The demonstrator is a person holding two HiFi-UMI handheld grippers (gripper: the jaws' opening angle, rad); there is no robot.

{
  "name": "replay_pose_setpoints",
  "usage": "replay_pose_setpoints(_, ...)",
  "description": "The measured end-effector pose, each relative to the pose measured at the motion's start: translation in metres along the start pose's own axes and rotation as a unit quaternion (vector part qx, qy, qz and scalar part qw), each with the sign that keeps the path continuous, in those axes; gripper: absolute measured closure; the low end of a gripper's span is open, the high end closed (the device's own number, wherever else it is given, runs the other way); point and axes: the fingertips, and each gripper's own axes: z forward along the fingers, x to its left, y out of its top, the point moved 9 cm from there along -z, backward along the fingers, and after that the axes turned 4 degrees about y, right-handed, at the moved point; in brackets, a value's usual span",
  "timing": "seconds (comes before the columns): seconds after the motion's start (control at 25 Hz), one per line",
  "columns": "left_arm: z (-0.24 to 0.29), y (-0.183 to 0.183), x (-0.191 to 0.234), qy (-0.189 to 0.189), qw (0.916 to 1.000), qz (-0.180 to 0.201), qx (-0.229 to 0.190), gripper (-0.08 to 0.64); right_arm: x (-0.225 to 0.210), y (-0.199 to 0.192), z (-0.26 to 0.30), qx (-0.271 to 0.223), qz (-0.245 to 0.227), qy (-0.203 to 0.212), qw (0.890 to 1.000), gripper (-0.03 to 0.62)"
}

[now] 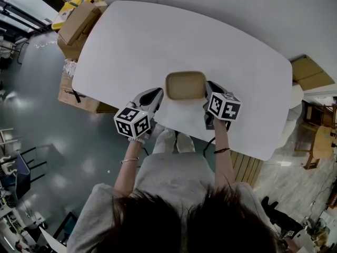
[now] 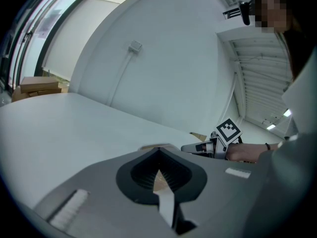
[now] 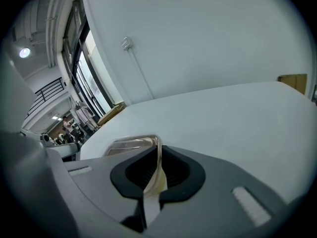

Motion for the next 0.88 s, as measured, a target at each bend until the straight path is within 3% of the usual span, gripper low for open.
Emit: replay_pose_setpoints(0.88, -0.009, 0.014, -0.003, 0.009, 0.9996, 0.009, -0.024, 0.569, 0.002, 0.007, -0.016, -0.037, 0.039, 0.015, 0.998, 0.558)
